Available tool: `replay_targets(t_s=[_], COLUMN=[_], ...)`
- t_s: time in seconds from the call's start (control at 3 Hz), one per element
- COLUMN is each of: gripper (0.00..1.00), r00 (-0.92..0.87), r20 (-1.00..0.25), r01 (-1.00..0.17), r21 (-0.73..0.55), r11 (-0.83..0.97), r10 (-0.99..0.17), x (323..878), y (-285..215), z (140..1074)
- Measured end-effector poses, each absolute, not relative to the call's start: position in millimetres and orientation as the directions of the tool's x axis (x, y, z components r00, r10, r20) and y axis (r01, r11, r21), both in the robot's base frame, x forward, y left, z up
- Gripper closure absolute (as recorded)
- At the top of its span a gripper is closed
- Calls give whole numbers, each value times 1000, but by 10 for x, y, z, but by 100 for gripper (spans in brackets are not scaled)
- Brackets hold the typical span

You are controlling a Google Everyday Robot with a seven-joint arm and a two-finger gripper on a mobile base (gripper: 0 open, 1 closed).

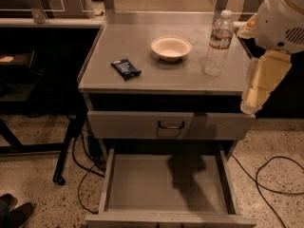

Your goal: Place rxbar blueberry into middle drawer

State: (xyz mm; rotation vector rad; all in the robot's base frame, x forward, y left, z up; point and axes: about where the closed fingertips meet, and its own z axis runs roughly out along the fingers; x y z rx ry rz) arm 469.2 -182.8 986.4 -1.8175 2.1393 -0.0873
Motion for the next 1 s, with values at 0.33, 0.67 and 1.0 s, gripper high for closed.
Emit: replay_targets(t_s=[0.33, 0.67, 1.0], gripper=[0, 0, 0], r00=[-118, -78, -16], r20=[-205, -187, -181], r01=[-948, -945, -948], r21=[-267, -299, -311], r11=[172, 132, 73], r10=[-972, -979, -983], x=[4761, 4993, 5330], y=[-1780, -1621, -1393], z=[9864, 9866, 9808])
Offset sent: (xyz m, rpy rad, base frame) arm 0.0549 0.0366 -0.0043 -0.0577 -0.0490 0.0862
